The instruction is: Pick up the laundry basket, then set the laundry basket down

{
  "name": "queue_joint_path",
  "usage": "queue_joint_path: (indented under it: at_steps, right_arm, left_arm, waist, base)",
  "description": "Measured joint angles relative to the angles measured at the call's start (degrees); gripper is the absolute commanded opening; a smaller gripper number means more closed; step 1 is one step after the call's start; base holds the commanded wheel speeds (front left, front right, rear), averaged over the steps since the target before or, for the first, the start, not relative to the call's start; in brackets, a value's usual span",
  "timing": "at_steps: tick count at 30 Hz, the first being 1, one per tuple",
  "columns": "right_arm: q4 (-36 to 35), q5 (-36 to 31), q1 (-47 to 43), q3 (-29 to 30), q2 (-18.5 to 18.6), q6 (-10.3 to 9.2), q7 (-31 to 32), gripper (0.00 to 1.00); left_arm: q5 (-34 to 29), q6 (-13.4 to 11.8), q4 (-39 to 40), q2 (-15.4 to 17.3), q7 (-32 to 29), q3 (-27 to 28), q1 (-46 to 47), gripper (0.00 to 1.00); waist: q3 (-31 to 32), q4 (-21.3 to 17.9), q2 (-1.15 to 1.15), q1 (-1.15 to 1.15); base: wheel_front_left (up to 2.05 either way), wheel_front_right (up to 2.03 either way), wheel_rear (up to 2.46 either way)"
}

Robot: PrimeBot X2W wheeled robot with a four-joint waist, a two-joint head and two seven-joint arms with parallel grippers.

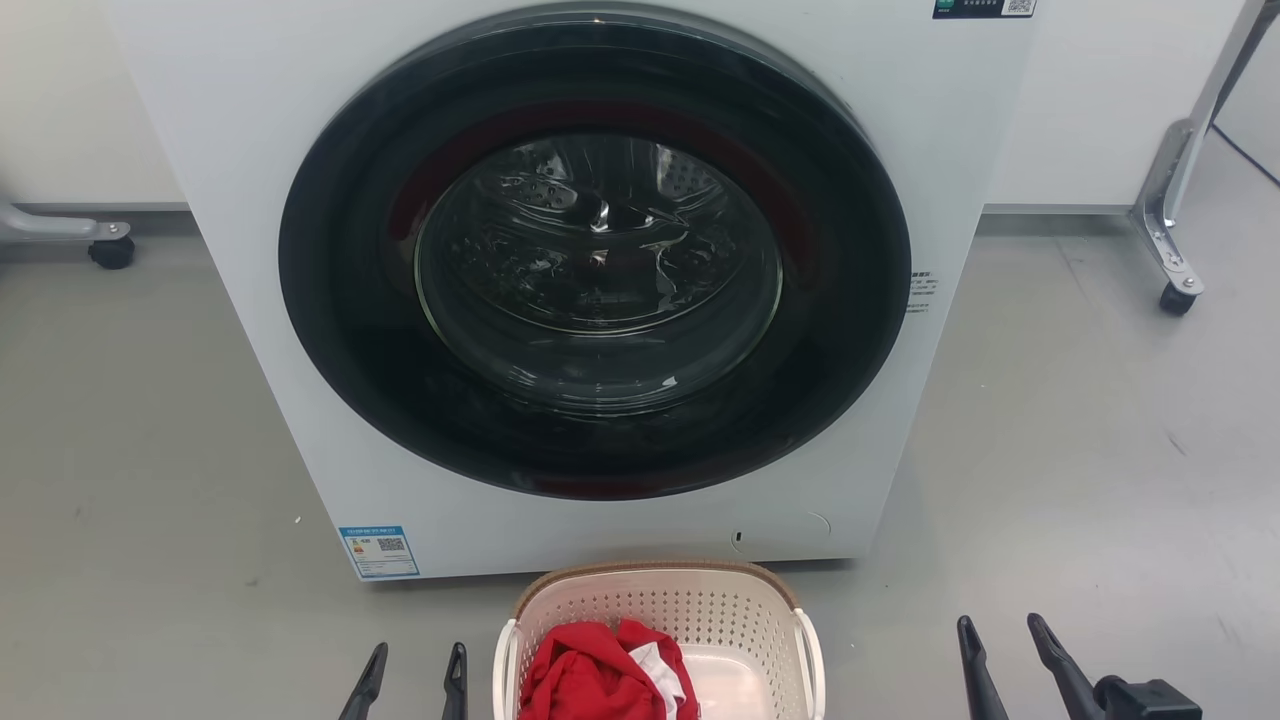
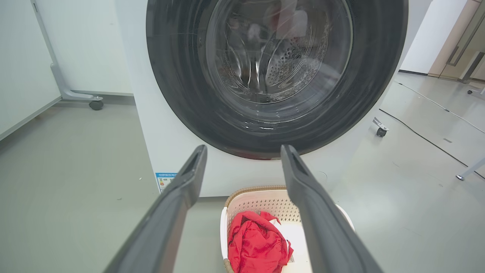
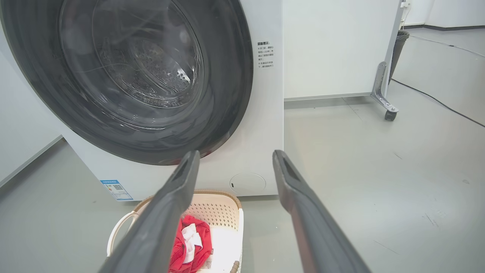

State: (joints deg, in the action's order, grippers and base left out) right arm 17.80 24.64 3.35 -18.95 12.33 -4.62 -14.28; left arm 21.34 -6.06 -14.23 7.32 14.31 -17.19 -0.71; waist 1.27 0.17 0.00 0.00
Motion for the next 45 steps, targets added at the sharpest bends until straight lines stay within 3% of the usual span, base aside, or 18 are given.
queue_joint_path:
  at_steps: [13, 45]
  right_arm:
    - [-5.26, -3.09, -3.47, 1.03, 0.92, -1.47, -0.01, 1.00]
    - [-9.53, -6.54, -5.45, 2.10, 1.42, -2.27, 0.10, 1.00]
  left_arm:
    - [-0.88, -0.49, 3.47, 0.60, -0.70, 0.24, -1.15, 1.00]
    - [-3.11, -1.00, 7.39, 0.94, -5.22, 1.97, -3.25, 1.00]
  waist:
    - [0.29, 0.09, 0.00, 0.00]
    - [0.00, -1.04, 0.00, 0.00]
  base:
    - [0.00, 0.00, 0.00]
    - [0.00, 0.00, 0.00]
